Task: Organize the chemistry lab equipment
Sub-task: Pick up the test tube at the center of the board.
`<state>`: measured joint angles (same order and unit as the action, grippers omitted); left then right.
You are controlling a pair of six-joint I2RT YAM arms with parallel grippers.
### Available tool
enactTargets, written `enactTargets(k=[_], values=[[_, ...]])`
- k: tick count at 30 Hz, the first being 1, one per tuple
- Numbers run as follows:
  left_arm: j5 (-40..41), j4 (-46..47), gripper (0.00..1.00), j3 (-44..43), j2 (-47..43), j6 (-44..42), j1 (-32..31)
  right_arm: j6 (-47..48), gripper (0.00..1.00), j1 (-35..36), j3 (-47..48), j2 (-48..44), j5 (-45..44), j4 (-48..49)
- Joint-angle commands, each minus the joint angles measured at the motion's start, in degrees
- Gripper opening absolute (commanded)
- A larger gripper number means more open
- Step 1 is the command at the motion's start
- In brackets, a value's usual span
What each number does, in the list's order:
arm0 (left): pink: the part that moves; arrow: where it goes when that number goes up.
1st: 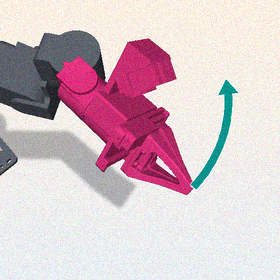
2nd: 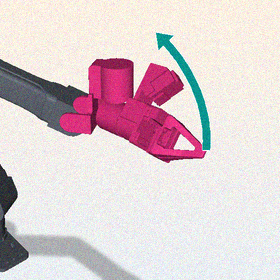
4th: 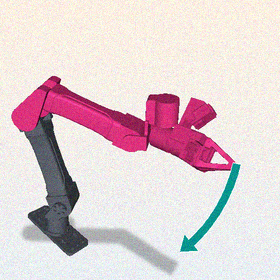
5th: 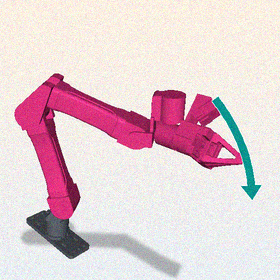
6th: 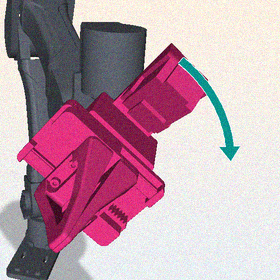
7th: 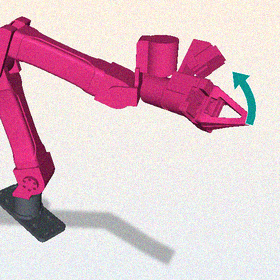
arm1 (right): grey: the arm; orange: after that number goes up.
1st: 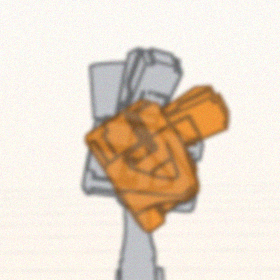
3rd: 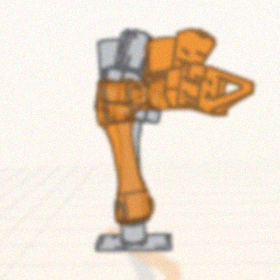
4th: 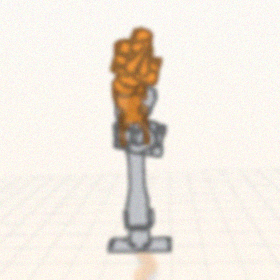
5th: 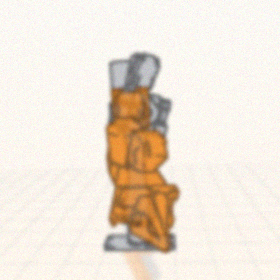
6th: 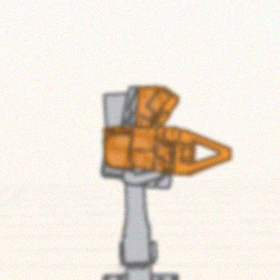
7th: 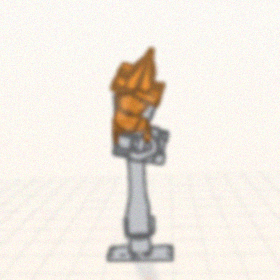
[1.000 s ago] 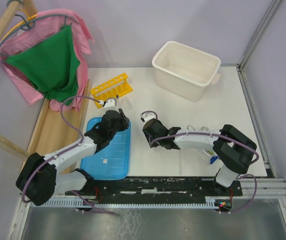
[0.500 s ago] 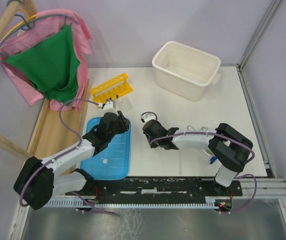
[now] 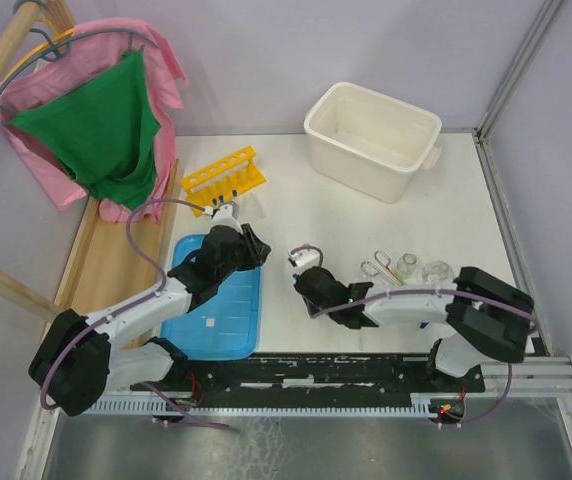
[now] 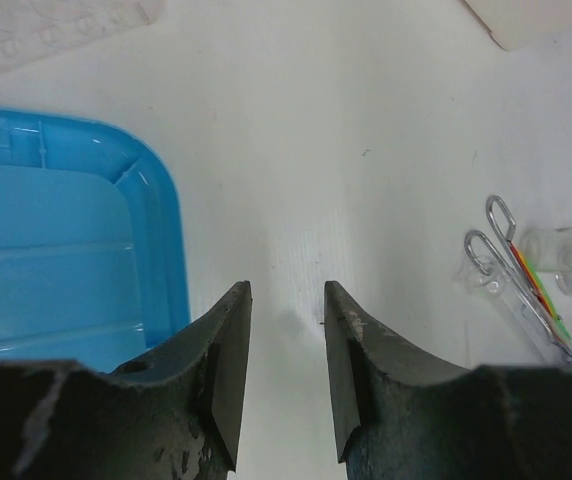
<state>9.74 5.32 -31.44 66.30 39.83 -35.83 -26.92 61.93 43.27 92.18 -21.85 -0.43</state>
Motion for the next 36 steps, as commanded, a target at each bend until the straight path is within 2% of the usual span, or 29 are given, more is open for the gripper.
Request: enactTargets(k=[1,9,25,36], values=[[-5.8,5.0,0.43,-2.0,-0.6,3.8,-1.0,2.2,0.11,5.1,-7.7,-11.6,-9.4,11.4],[-11.5,6.5,0.44,-1.2,-0.8,7.6,-3.9,2.5,0.12,8.2,-12.5,-17.0,-11.5,15.3],[-10.9,9.2,0.44,1.3,-0.1,10.0,-8.0,4.4,0.14,9.7,-9.1,-17.7,-12.7,12.6],[-11.3,11.5,0.44,0.2,6.0,9.9,-8.9,4.5,0.14,10.7,-8.8,-18.5,-13.3,11.7]])
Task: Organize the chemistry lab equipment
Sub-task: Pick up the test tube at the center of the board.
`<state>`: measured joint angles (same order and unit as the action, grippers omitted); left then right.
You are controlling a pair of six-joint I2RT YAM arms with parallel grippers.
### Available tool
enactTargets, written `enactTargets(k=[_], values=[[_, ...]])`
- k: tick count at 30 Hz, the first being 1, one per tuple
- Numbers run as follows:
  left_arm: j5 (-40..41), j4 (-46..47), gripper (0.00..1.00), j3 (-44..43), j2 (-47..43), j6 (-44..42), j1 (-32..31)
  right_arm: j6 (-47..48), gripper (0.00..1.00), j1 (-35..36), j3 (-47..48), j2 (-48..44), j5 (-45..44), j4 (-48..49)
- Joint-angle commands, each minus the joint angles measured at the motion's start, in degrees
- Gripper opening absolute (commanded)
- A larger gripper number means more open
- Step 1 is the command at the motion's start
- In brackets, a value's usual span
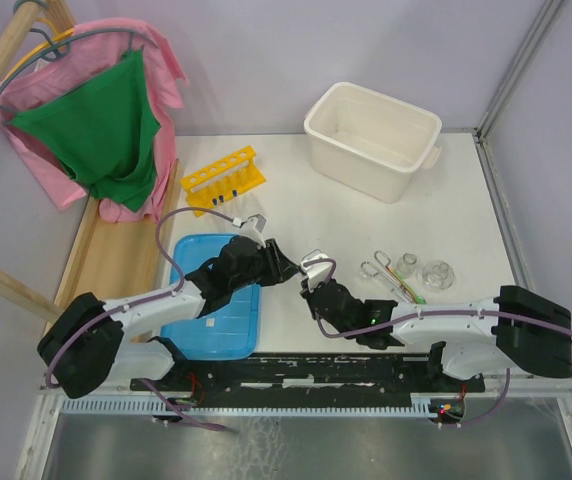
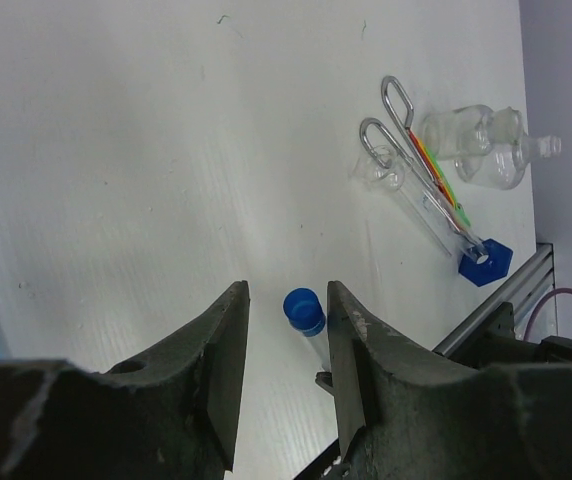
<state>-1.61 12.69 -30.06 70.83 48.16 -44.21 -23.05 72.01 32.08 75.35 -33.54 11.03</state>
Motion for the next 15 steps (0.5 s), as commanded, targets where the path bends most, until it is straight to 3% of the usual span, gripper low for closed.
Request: enactTargets(k=[1,6,8,11,15], values=[[0.0,4.4,0.44,-1.2,1.8,1.7,-0.6,0.6,0.14,0.7,2.4,-1.7,-1.8,0.2],[-0.6,5.5,0.39,-1.1,2.2,2.1,-0.9,0.8,0.14,0.7,2.5,-1.5,-2.0,0.0],[-0.7,5.5,0.3,-1.1,2.0,1.9,-0.8,0.8,0.15,0.7,2.4,-1.5,-2.1,0.1],[-1.4,5.5,0.08,-1.1,1.9,1.3,-0.8,0.6,0.15,0.8,2.4,-1.5,-2.6,0.0],[-0.8,5.4,0.03,-0.6,1.8,0.8,-0.9,0.0,0.24,0.8,2.1,-1.6,-2.9,-0.3]])
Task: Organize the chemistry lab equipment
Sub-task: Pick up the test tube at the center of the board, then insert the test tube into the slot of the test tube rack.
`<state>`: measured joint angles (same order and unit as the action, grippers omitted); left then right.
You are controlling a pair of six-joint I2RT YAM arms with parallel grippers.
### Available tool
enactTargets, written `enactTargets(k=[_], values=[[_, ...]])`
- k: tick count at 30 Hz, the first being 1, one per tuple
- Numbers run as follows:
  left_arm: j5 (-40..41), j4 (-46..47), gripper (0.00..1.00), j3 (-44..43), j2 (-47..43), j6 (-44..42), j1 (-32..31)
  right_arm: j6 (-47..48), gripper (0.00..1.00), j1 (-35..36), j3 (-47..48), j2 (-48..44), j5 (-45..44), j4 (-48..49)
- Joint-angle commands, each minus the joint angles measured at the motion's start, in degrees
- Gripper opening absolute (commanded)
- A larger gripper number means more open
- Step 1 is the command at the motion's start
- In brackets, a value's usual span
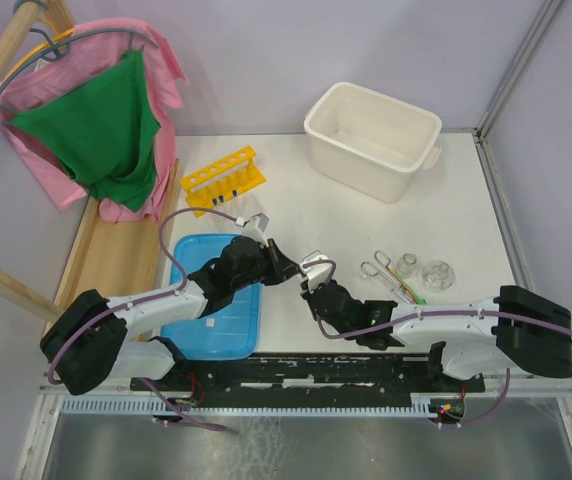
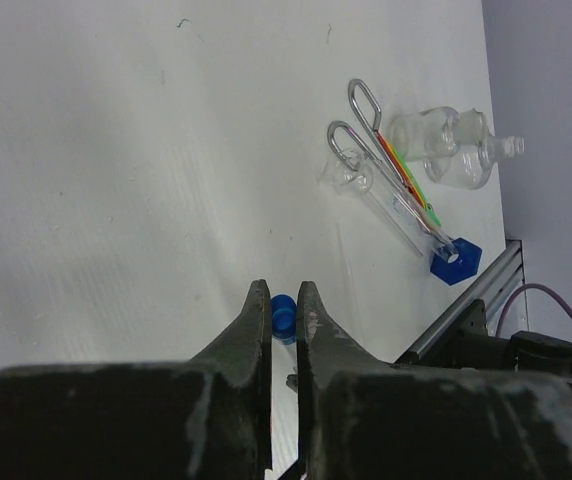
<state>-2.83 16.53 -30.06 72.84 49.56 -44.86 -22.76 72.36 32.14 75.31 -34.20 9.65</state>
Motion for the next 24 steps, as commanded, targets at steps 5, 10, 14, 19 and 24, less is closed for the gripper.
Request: enactTargets(k=[5,10,14,19,24], values=[[10.6,-6.0,0.03,-3.5,-0.5,-5.3,-0.2,-0.6,0.47,0.8,2.0,-3.1,-1.5,-0.7],[26.8,-12.1,0.03,-8.6,-2.8,-12.0,0.1,-1.3,0.47,1.2,2.1,-5.5,-2.2,-3.9],[40.9,-13.0,0.03,-13.9,-2.4,-20.6,0.8,-2.3,0.47,1.2,0.9,-6.3,-4.7,-4.5],[52.7,-7.5,0.03,-18.4,2.2,-30.8,4.4,-2.5,0.48,1.2,1.9,-4.3,-5.8,-5.1],[47.9,0.6,0.03,-18.8,8.3,-33.5,14.8,-2.5,0.5,1.1,2.8,-2.4,-6.3,-4.6]])
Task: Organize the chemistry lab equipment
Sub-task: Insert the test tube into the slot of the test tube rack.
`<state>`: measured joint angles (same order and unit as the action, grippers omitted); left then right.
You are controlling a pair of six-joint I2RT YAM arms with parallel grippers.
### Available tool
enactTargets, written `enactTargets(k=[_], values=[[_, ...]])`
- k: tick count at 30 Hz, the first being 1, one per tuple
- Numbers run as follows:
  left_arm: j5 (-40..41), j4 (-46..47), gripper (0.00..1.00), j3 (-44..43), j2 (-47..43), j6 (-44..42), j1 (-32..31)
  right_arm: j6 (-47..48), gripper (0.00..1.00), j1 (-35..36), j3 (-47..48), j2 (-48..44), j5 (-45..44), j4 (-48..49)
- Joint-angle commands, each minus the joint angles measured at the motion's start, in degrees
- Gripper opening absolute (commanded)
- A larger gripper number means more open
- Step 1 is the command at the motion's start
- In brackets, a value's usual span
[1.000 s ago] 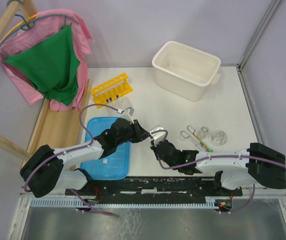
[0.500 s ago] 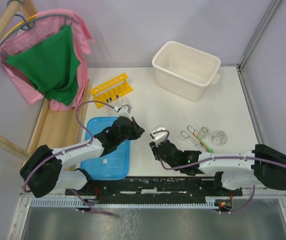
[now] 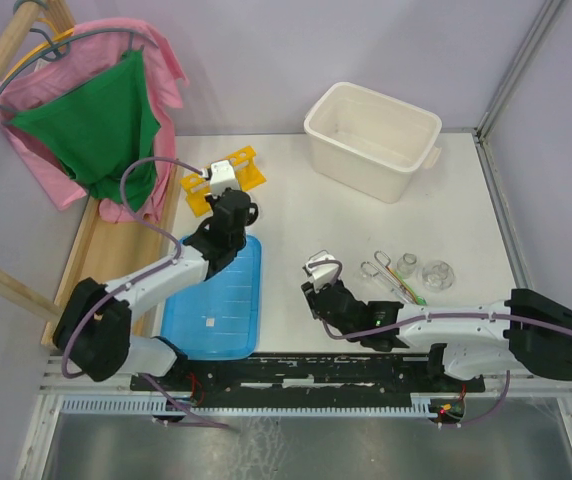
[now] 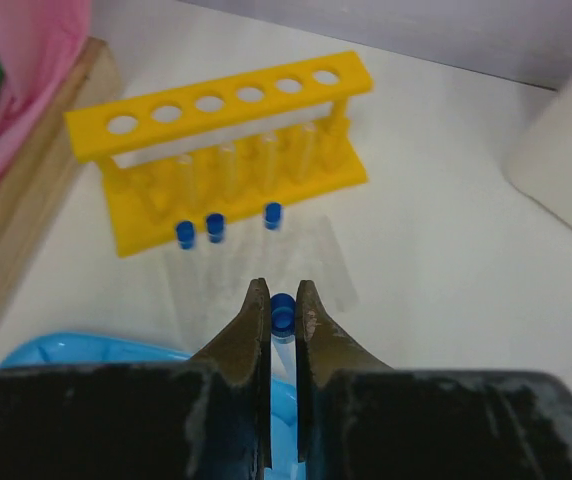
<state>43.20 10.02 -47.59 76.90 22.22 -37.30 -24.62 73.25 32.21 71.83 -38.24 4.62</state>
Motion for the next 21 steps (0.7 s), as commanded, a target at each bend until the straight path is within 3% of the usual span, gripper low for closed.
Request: enactTargets(k=[1,7,21], values=[[-1.6,8.3,0.03,-1.3,5.3,-5.4,9.6,-0.6,0.5,0.2,3.0,1.4,-2.3,0.5],[-8.6,13.6,0.03,-3.1,11.6,-5.7,14.0,0.1,0.52,-0.8,3.5,2.3,-2.6,0.3],[-9.4,17.8,0.03,-6.2,17.0,-9.5,14.0,0.0,0.52,-6.6,3.3,4.2,3.2,1.8]])
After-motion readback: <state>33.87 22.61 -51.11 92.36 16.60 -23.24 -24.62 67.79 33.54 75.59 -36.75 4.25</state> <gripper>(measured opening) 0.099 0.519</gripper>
